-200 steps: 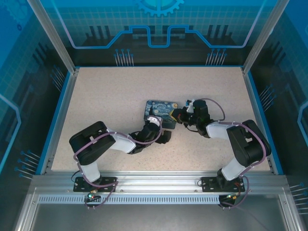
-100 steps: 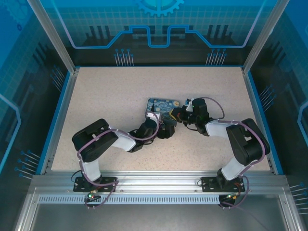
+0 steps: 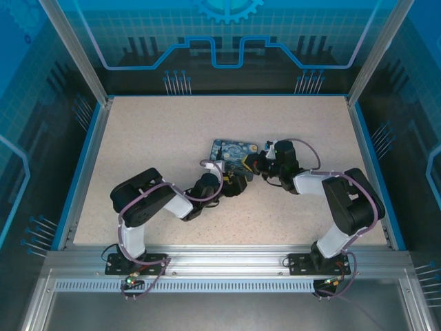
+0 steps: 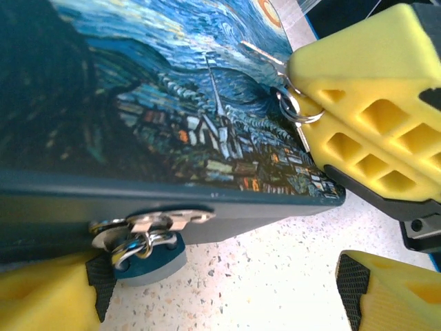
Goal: Unlock the padlock with the key
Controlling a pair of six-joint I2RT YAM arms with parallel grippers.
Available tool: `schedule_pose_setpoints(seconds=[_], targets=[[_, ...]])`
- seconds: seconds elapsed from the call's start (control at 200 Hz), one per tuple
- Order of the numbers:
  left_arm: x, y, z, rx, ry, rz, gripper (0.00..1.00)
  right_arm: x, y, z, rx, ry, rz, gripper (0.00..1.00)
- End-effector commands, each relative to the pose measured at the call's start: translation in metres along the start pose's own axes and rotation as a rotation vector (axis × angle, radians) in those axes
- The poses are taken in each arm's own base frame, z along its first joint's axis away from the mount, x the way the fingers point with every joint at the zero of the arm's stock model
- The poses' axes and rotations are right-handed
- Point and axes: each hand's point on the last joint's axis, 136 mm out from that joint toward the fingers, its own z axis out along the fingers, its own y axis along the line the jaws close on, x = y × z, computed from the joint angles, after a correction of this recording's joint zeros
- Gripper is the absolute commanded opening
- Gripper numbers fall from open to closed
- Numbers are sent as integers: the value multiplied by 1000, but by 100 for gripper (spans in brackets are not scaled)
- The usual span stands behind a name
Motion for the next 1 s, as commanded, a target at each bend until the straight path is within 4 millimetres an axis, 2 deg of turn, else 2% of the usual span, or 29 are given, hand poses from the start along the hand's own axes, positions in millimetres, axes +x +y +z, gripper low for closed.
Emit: schedule_pose_setpoints(seconds=[0.0, 0.13, 0.285, 0.53, 0.66, 0.9, 0.996], targets=[[10, 1, -6, 42, 11, -79, 83, -2, -10, 4, 30, 9, 16, 0], [7, -1, -11, 56, -9, -103, 81, -2, -10, 5, 31, 11, 18, 0], [10, -1, -5, 50, 10, -96, 79, -3, -11, 5, 31, 12, 17, 0], [11, -19, -11, 84, -10, -77, 75, -2, -13, 5, 35, 13, 23, 0], [10, -13, -9, 51, -20, -78, 76, -1, -14, 6, 36, 15, 23, 0], [10, 12, -3, -38, -70, -113, 76, 1, -16, 5, 37, 16, 27, 0], [9, 14, -2, -45, -73, -109, 76, 0, -15, 4, 36, 14, 26, 0]])
